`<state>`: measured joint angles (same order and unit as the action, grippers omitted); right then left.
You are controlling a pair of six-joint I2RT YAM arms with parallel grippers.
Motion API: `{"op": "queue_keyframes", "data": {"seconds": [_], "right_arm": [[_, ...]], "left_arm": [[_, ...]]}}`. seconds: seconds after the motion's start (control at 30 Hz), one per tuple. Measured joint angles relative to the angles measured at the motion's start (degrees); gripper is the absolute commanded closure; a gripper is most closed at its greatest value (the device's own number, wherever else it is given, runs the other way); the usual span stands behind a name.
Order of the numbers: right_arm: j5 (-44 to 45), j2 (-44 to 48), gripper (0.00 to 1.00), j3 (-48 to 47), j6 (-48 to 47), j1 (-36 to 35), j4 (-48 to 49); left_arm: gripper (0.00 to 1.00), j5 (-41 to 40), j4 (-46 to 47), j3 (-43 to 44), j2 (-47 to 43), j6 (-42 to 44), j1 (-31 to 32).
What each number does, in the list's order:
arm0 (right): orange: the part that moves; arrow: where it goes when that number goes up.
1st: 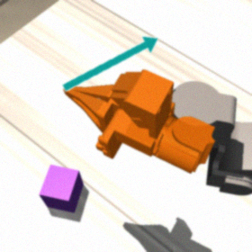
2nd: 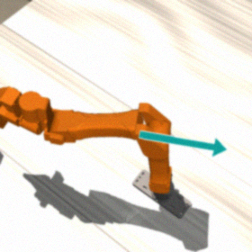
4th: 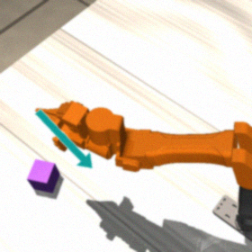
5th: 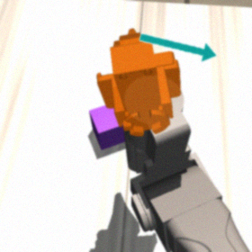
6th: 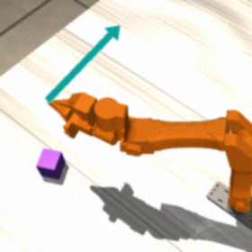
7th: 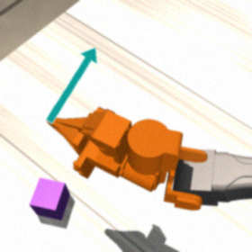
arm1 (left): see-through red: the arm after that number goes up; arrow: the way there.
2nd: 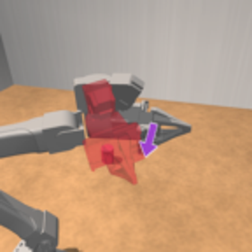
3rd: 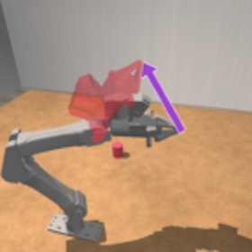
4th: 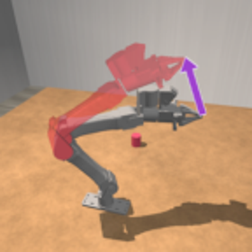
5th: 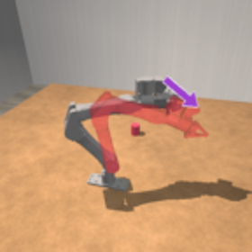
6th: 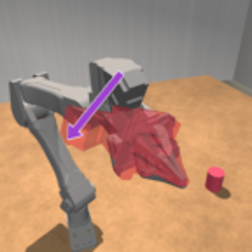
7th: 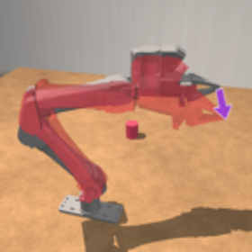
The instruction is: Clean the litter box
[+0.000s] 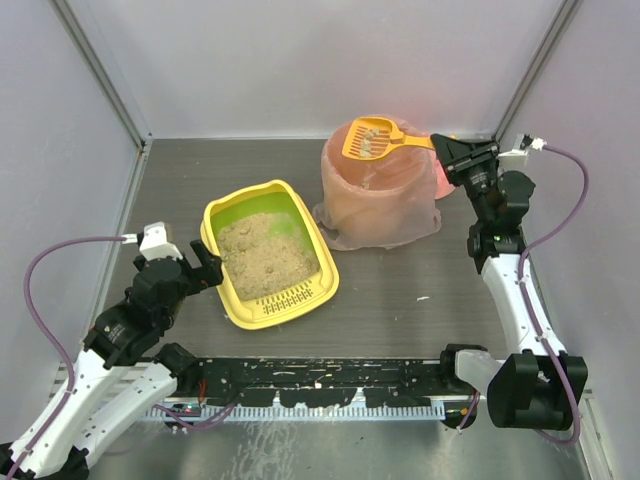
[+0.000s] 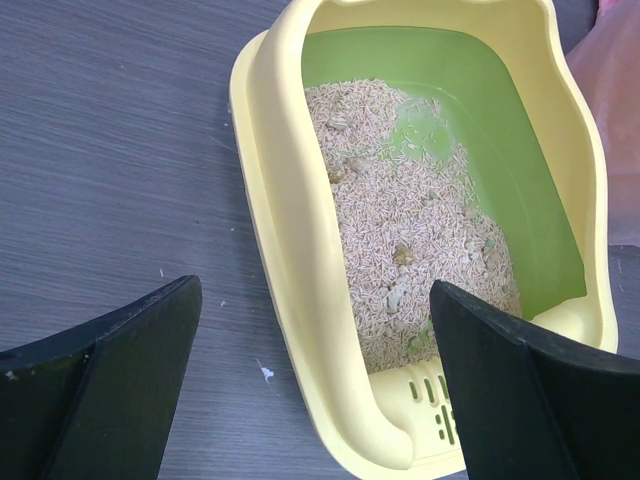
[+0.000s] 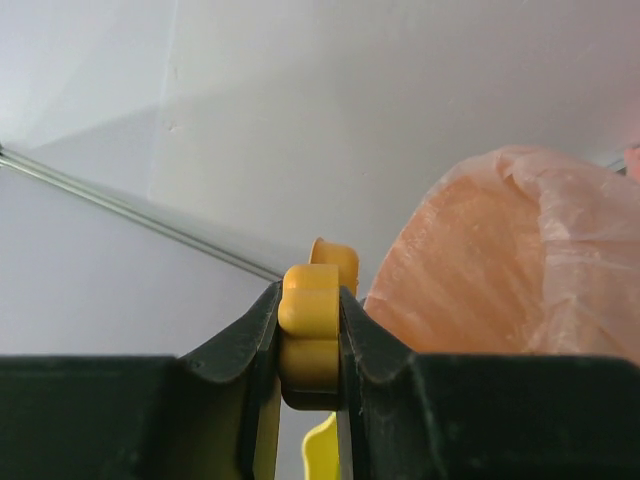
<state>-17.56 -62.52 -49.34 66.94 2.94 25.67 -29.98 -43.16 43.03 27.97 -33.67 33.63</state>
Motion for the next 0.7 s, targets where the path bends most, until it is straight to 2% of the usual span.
{"op": "queue_keyframes", "data": {"seconds": [0.2,0.53,0.7], "right_arm": [[0.81,-0.11,0.99,-5.05,-13.66,0.5,-7.69],[-0.2,-3.02,0.99,-12.44,-35.76,0.26,-15.04],[2.23,-6.05,0.99,-18.47,-48.35,-3.87,-22.75]], "left_arm": [[0.02,0.02,0.0,-0.11,0.04,0.02,0.0],[0.02,0.35,0.02,-0.81,0.04,0.0,0.0],[0.02,0.44,0.02,-0.92,0.04,0.02,0.0]]}}
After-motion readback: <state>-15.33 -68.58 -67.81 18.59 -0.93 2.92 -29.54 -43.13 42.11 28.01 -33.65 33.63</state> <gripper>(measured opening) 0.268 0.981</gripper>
